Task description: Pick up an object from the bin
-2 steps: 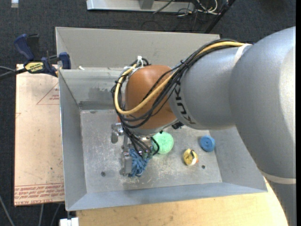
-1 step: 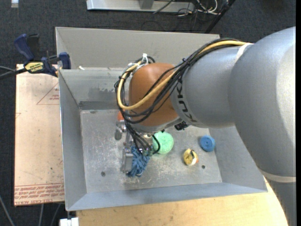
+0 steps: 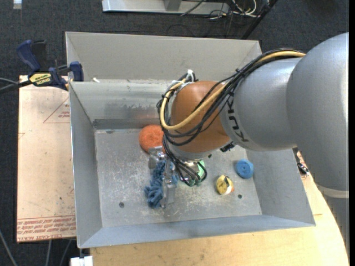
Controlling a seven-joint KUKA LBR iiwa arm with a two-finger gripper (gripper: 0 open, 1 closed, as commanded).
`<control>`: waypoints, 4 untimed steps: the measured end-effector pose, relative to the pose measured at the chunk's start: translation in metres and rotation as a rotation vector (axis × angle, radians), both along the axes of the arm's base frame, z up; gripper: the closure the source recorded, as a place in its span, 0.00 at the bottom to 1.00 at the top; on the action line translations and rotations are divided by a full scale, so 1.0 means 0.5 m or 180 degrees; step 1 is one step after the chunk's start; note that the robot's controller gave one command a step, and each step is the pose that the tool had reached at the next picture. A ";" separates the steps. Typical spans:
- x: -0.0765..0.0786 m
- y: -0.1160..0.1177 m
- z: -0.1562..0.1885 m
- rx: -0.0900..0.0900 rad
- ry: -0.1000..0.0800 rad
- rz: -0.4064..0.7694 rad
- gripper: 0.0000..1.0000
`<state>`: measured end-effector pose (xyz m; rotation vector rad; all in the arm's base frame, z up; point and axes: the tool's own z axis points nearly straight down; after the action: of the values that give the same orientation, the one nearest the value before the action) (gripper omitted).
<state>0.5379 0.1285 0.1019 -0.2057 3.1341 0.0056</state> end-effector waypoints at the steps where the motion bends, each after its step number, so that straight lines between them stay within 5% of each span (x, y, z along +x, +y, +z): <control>1: 0.000 -0.049 -0.063 0.0003 0.0004 -0.0309 1.00; 2: 0.000 -0.049 -0.063 0.0004 0.0004 -0.0310 1.00; 3: 0.012 -0.013 0.179 0.0009 -0.0003 -0.0344 1.00; 4: 0.012 -0.013 0.178 0.0009 -0.0002 -0.0346 1.00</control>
Offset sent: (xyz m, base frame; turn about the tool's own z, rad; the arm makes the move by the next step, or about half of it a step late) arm 0.0000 0.0000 0.0000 0.0000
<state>0.5440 0.1218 0.1911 -0.0350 3.1398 0.0097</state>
